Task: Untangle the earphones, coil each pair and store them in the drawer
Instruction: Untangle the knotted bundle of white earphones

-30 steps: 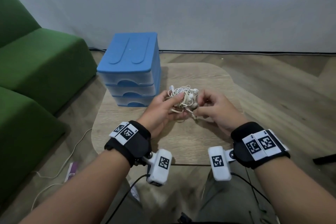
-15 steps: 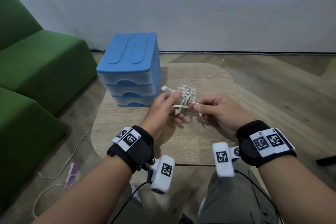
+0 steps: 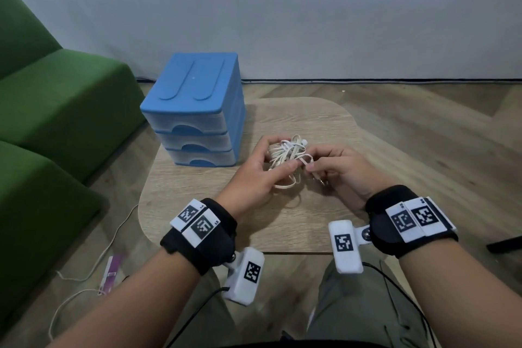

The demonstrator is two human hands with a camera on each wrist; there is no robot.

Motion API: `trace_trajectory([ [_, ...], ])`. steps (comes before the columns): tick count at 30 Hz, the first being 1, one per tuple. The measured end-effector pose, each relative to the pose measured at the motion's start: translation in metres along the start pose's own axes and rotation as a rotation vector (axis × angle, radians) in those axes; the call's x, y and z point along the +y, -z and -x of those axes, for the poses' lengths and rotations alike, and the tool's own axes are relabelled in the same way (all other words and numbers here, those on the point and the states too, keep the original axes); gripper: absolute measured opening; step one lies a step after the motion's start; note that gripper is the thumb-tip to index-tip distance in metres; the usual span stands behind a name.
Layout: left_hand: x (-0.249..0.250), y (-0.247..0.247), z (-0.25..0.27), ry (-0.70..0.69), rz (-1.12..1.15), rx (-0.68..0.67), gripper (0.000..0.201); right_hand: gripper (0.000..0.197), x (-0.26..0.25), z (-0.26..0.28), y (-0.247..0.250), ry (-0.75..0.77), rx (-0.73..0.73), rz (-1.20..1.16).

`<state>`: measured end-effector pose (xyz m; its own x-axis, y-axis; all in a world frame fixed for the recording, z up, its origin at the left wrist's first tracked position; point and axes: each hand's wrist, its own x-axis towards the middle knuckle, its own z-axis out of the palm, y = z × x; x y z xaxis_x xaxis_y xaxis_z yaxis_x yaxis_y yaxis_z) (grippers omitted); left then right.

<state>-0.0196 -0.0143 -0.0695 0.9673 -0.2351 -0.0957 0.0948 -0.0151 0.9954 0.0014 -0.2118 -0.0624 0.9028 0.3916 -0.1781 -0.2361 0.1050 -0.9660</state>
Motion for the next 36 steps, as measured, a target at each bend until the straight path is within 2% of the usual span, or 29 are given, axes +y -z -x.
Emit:
trace_trajectory([
  [4, 0.004, 0.000, 0.005, -0.002, 0.061, -0.003, 0.036, 0.013, 0.000, 0.005, 0.004, 0.015, -0.001, -0.007],
  [6, 0.010, 0.003, 0.006, -0.014, 0.072, -0.001, 0.035, 0.003, -0.006, 0.008, 0.003, 0.080, 0.017, 0.155],
  [8, 0.017, 0.006, 0.006, -0.038, 0.077, 0.007, 0.033, 0.012, -0.015, 0.010, 0.004, 0.146, 0.048, 0.277],
  [13, 0.032, 0.017, 0.013, -0.095, 0.066, 0.006, 0.026, 0.015, -0.046, 0.014, -0.003, 0.362, 0.246, 0.436],
  [16, 0.038, 0.019, 0.019, -0.098, 0.057, -0.007, 0.027, 0.023, -0.061, 0.014, -0.017, 0.494, 0.160, 0.610],
  [19, 0.042, 0.020, 0.025, -0.099, 0.065, -0.025, 0.021, 0.028, -0.065, 0.012, -0.023, 0.523, 0.052, 0.798],
  [24, 0.048, 0.023, 0.034, -0.030, 0.176, -0.057, 0.022, 0.013, -0.063, 0.009, -0.030, 0.521, 0.069, 0.823],
  [29, 0.049, 0.022, 0.037, -0.005, 0.174, -0.090, 0.035, 0.004, -0.057, 0.006, -0.040, 0.505, 0.158, 0.764],
  [33, 0.049, 0.019, 0.038, 0.000, 0.185, -0.042, 0.019, 0.005, -0.053, 0.007, -0.045, 0.492, 0.196, 0.700],
  [36, 0.050, 0.017, 0.039, 0.005, 0.211, -0.005, 0.015, 0.013, -0.057, 0.016, -0.048, 0.549, 0.237, 0.616],
])
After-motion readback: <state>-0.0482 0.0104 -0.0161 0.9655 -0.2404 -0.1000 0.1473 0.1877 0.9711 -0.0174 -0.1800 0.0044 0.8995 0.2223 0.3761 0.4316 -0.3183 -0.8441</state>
